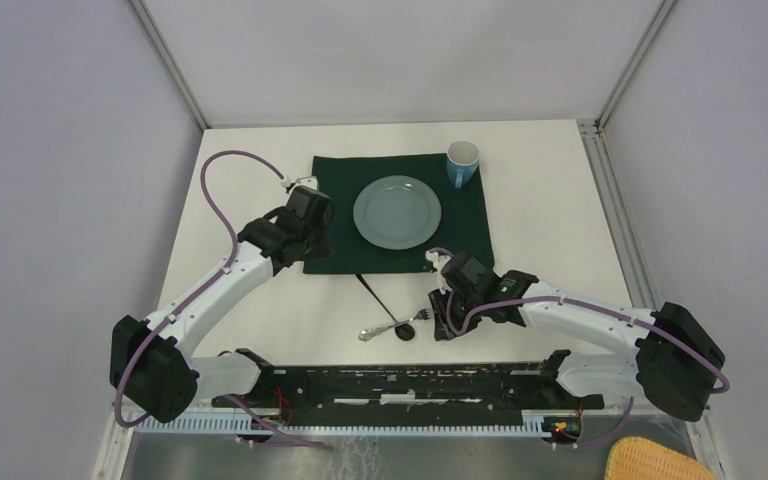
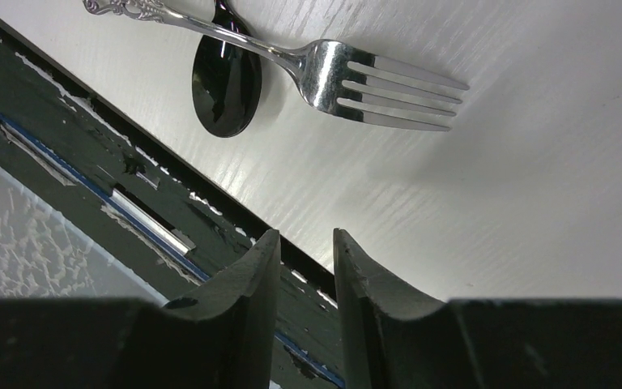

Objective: Set the dinner table for one person
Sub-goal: Adjust the fork at the center of the board.

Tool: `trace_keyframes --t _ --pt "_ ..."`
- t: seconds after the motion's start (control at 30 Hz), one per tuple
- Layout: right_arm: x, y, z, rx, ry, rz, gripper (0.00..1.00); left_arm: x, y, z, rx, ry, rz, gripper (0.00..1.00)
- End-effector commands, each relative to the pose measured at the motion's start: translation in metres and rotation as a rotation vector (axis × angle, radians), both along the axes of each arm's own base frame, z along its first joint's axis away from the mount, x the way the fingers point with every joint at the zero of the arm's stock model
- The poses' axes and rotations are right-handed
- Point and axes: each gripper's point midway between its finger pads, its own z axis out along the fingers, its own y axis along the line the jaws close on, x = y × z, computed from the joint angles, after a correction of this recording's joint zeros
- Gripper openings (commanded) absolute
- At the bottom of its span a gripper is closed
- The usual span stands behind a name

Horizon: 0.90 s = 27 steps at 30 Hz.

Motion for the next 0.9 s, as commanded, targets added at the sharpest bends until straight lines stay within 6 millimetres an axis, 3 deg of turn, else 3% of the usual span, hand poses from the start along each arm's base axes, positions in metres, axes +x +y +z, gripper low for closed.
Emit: trace_keyframes --t 0.0,0.33,0.87 --pt "0.007 0.016 0.0 0.039 -0.02 0.003 0.36 0.011 -0.007 0.021 -0.059 -0.066 0.032 0.31" --pt "0.019 0.032 -0.013 0.002 -0.028 0.008 0.32 0.009 -0.003 0.024 -0.051 -0.075 0.039 0.31" --pt "0.043 0.048 -0.015 -0.014 -0.089 -0.008 0.33 0.01 -0.003 0.021 -0.038 -0.064 0.035 0.31"
